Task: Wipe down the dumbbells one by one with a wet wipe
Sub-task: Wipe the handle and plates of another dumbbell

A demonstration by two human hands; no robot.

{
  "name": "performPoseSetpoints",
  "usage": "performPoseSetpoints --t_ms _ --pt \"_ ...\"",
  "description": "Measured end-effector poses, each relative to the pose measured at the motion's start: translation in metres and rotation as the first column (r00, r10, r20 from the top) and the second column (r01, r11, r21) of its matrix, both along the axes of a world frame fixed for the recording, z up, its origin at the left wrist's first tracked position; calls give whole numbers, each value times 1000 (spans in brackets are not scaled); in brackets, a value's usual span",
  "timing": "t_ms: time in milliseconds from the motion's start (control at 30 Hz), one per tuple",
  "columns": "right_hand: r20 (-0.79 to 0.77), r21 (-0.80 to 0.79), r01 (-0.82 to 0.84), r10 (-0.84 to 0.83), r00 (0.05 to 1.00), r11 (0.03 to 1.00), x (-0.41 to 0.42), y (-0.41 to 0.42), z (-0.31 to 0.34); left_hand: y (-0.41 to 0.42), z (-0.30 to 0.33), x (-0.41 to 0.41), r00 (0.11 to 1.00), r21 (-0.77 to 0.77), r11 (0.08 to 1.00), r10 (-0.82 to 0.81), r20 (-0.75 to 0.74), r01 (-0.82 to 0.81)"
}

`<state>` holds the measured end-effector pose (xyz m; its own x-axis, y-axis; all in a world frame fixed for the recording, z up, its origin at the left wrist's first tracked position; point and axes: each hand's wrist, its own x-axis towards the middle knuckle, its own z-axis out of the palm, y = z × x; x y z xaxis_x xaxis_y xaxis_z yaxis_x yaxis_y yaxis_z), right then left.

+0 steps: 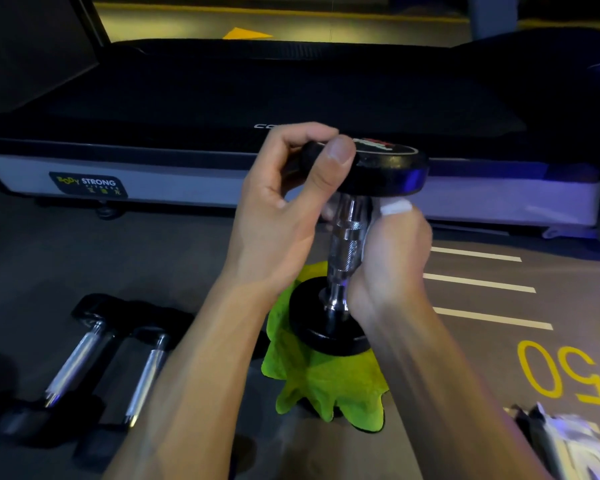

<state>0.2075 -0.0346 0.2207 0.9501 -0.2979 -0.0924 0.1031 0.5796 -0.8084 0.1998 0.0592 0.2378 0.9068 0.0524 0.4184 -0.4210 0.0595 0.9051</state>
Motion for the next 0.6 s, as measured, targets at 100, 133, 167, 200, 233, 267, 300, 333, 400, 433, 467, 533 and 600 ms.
performPoseSetpoints --t_ms 100,133,167,200,233,267,300,333,400,433,467,533,600 --pt "19 -31 34 -33 999 999 -2 2 3 0 2 -3 1000 5 1000 -12 13 12" --pt "30 -65 -5 7 1000 998 -3 1 2 1 2 -4 1000 -14 1000 -19 9 19" --pt "38 -106 -63 67 997 992 -4 0 0 2 1 -5 1000 -34 999 -23 3 23" --pt "37 -156 -130 138 990 979 -3 -3 -3 4 1 -5 1000 -42 999 -24 -2 24" --pt "27 -193 -195 204 979 962 0 -5 -7 6 -1 -5 1000 -33 999 -15 -3 15" --pt "22 -218 -250 261 965 943 3 -8 -10 8 -2 -5 1000 -17 1000 -5 -5 5" --pt "15 -256 -285 299 954 924 6 -10 -14 10 -4 -5 1000 -3 1000 2 -8 -2" --pt "2 -310 -300 316 949 902 7 -12 -18 11 -5 -5 1000 0 1000 0 -16 0" --pt "-18 -479 -305 338 941 823 1 -16 -26 14 -6 -6 1000 -17 1000 -3 -26 2" --pt "-35 -575 -307 352 935 758 -8 -18 -30 16 -7 -5 1000 -32 999 1 -30 -2" --pt "-51 -665 -295 352 935 686 -19 -21 -34 18 -8 -4 999 -44 999 10 -36 -11" --pt "-74 -846 -253 367 927 470 -38 -28 -45 19 -10 -1 998 -46 998 33 -54 -35" --pt "-112 -956 -190 320 941 224 -50 -35 -55 16 -13 0 996 -22 998 64 -57 -65"
